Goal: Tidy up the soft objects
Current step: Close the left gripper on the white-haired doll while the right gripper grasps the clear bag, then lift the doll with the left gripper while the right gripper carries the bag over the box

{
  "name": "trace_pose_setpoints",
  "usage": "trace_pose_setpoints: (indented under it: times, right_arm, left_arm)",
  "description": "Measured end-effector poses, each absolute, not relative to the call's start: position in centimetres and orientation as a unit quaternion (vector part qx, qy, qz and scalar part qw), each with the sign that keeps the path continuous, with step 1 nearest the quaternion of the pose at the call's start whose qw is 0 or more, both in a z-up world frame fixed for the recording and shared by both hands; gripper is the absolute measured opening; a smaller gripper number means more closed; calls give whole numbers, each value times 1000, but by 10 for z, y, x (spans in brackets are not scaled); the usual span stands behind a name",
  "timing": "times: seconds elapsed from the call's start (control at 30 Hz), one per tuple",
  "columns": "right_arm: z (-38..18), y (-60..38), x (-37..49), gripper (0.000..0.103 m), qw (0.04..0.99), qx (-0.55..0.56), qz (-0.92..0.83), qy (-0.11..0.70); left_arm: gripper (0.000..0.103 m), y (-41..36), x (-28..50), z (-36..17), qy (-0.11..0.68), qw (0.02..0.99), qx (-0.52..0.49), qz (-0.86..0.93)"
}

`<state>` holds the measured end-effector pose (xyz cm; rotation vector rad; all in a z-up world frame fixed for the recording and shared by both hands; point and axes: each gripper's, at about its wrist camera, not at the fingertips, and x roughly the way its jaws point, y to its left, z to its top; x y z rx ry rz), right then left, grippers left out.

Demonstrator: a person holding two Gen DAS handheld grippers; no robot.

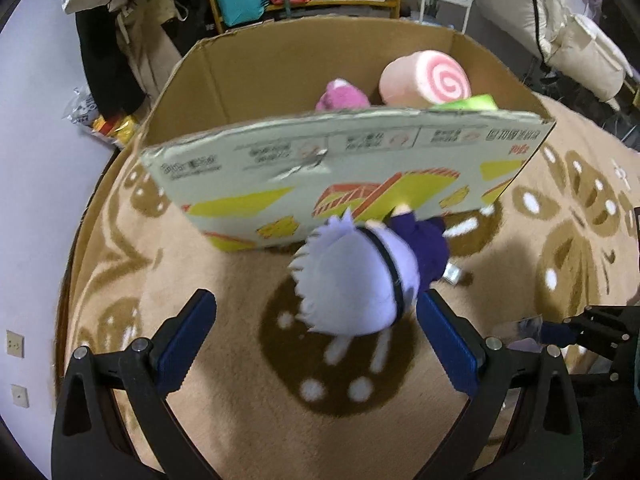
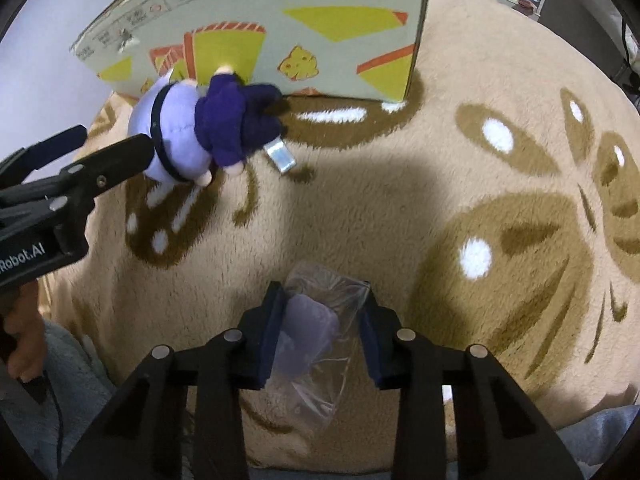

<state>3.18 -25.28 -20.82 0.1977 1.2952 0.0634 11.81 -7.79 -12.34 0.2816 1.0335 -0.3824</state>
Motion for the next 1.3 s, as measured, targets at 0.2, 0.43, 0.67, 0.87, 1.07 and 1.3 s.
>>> trace_pose_setpoints:
  times: [0.2, 0.43, 0.67, 0.87, 1.07, 1.3]
  right_arm:
    - [-201, -260, 32, 37, 798, 100, 31, 593]
    - [-198, -261, 29, 35, 799, 104, 34, 591]
    - [-194, -263, 43, 34, 803, 108, 35, 585]
    - [-191, -269, 53, 32, 810, 105, 37, 576]
    - [-179, -269, 55, 25, 823, 107, 42, 556]
    - [-156, -261, 54, 14, 849, 87, 57, 517]
  left_arm:
    - [99, -83, 129, -133, 499, 837, 117, -195]
    - [99, -92, 138, -154, 515, 826, 133, -189]
    - [77, -98, 138, -159, 520, 818, 122, -212]
    - [60, -102, 129, -157, 517, 820, 108, -220]
    - [60, -94, 115, -136, 485, 846, 98, -199]
    - [60, -65, 105, -101, 436, 882, 78, -158]
